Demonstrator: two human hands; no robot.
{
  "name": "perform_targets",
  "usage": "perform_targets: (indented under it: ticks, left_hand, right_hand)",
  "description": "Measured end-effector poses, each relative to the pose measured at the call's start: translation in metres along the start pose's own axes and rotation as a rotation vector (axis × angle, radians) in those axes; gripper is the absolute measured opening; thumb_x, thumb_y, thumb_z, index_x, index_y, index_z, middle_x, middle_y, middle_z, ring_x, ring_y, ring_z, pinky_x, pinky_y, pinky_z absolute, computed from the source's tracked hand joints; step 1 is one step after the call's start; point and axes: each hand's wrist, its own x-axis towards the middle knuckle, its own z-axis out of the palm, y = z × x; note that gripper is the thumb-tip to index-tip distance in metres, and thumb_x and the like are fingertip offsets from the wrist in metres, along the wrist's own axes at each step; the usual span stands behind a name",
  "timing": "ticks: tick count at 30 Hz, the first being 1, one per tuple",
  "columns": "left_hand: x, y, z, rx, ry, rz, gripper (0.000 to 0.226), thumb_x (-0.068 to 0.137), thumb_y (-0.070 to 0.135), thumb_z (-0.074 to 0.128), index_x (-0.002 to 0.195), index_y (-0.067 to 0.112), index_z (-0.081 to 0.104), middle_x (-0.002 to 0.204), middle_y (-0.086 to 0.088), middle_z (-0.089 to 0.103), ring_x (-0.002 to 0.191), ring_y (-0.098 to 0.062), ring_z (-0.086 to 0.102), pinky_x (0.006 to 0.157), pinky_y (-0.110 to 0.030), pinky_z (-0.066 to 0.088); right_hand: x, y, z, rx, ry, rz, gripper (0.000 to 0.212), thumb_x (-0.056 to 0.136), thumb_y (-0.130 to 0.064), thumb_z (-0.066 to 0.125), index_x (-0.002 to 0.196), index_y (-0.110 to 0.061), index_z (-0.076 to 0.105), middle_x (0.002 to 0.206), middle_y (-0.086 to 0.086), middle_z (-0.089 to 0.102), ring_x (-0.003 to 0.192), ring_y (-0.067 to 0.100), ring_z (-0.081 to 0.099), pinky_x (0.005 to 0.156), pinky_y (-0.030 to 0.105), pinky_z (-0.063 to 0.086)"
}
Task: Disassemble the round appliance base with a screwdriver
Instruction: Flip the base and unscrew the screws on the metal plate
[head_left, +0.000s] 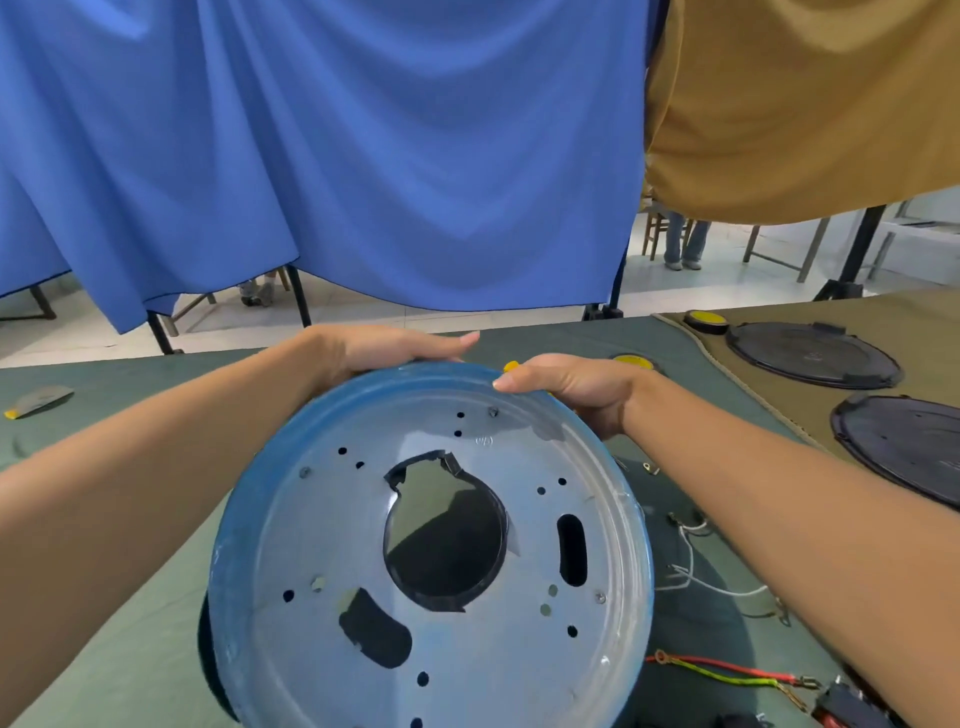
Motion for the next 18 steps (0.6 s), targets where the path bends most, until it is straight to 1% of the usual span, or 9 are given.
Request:
perform_targets:
  ticks: [2,4,7,10,12,14,18]
  left_hand:
    - [0.003,0.0,0.001,0.015,-0.018,0.005,0.062,0.078,0.073,0.051,0.114,0.027,0.072,0.119,-0.005,0.069,0.096,-0.018,0.069,0.076,-0.029,0.056]
    - [0.005,-0.004,0.003,-0.025,-0.031,0.012,0.058,0.08,0.072,0.053,0.111,0.027,0.073,0.115,-0.005,0.071,0.095,-0.018,0.069,0.077,-0.029,0.055]
    - [0.009,-0.02,0.006,-0.163,-0.05,0.068,0.052,0.085,0.065,0.054,0.104,0.022,0.076,0.102,-0.005,0.073,0.084,-0.017,0.07,0.071,-0.028,0.056]
    - [0.015,-0.039,0.012,-0.266,0.01,0.09,0.049,0.079,0.064,0.059,0.094,0.021,0.079,0.089,-0.002,0.072,0.073,-0.012,0.066,0.066,-0.025,0.054]
    - [0.018,-0.049,0.013,-0.347,0.053,0.096,0.049,0.076,0.062,0.065,0.093,0.018,0.079,0.087,-0.003,0.068,0.07,-0.011,0.062,0.064,-0.025,0.052]
    - [0.02,-0.056,0.013,-0.425,0.058,0.112,0.045,0.078,0.057,0.066,0.094,0.017,0.078,0.087,-0.003,0.067,0.069,-0.011,0.061,0.063,-0.025,0.052]
    - [0.019,-0.063,0.013,-0.496,0.014,0.159,0.039,0.082,0.05,0.066,0.098,0.016,0.077,0.089,-0.004,0.069,0.069,-0.011,0.063,0.062,-0.025,0.053]
  right_hand:
    - [0.004,-0.002,-0.002,0.02,-0.016,-0.003,0.063,0.076,-0.039,0.068,0.123,0.003,0.059,0.115,0.023,0.062,0.1,0.035,0.057,0.096,0.05,0.045]
    - [0.007,-0.002,-0.004,0.028,-0.025,0.022,0.066,0.076,-0.041,0.071,0.126,0.001,0.059,0.118,0.021,0.064,0.099,0.034,0.061,0.095,0.049,0.047]
    - [0.013,-0.003,-0.005,0.015,-0.026,0.082,0.067,0.07,-0.048,0.077,0.121,-0.005,0.065,0.118,0.017,0.067,0.097,0.03,0.066,0.091,0.045,0.052]
    - [0.019,-0.005,-0.004,-0.042,-0.025,0.121,0.059,0.067,-0.051,0.079,0.109,-0.009,0.071,0.11,0.015,0.071,0.09,0.026,0.07,0.079,0.038,0.056]
    - [0.023,-0.006,-0.004,-0.095,-0.014,0.138,0.059,0.069,-0.053,0.078,0.108,-0.009,0.071,0.106,0.013,0.073,0.086,0.024,0.071,0.072,0.035,0.057]
    - [0.026,-0.007,-0.003,-0.157,-0.004,0.151,0.066,0.068,-0.057,0.076,0.111,-0.008,0.069,0.105,0.012,0.073,0.085,0.023,0.071,0.071,0.034,0.057]
    - [0.03,-0.007,-0.001,-0.199,-0.015,0.151,0.073,0.064,-0.062,0.074,0.115,-0.01,0.067,0.106,0.012,0.073,0.088,0.023,0.071,0.076,0.036,0.056]
